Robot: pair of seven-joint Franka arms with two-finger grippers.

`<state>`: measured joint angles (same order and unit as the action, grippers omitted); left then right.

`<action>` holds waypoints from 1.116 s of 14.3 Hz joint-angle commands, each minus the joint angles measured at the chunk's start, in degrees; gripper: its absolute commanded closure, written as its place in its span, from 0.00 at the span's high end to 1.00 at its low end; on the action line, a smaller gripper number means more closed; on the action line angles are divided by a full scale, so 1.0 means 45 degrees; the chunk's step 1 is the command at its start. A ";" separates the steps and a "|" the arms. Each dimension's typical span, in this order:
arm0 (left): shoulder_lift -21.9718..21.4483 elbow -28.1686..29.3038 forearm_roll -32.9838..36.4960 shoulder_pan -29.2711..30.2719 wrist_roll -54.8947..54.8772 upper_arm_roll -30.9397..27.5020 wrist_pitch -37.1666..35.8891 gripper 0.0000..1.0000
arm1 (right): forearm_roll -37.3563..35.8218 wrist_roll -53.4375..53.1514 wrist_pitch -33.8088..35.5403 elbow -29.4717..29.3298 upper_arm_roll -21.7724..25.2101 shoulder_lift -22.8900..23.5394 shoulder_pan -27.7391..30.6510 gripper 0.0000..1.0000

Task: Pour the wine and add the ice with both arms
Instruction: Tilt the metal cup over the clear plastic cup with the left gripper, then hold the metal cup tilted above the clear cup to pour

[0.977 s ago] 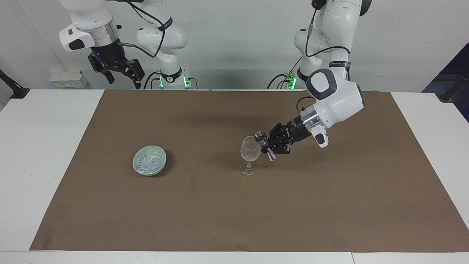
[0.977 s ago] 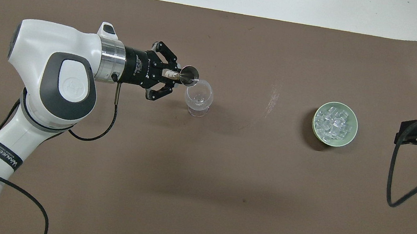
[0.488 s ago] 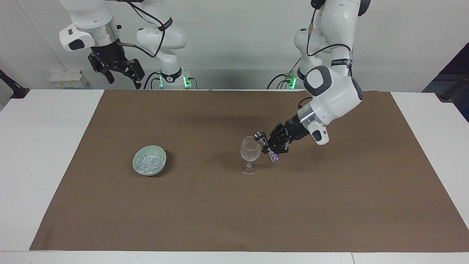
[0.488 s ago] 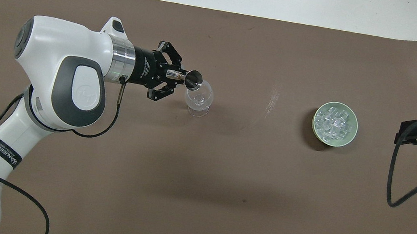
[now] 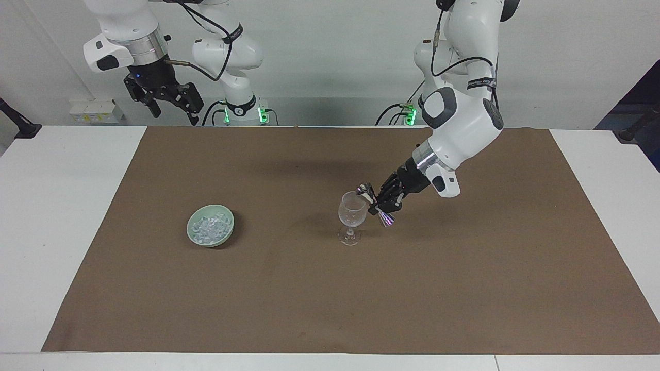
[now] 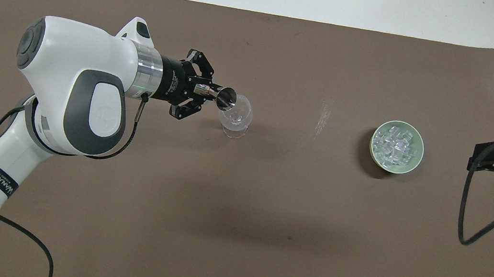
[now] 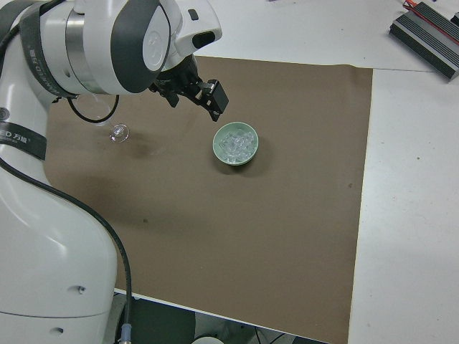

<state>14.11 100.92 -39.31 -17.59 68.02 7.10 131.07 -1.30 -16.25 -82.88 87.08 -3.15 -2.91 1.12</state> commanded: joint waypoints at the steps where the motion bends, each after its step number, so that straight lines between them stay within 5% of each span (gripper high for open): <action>1: -0.0246 0.0151 0.0336 -0.0448 -0.0018 -0.0210 0.0365 0.00 | 0.0269 0.0311 0.0177 -0.0112 -0.0023 0.0021 0.0201 1.00; 16: -0.0305 0.0268 0.2406 -0.0936 0.0021 -0.0191 0.1264 0.00 | 0.0269 0.0331 0.0177 -0.0112 -0.0023 0.0001 0.0182 1.00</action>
<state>13.85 100.93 -30.37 -20.42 68.01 7.15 135.27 -1.30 -16.25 -82.88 87.08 -3.15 -2.91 1.12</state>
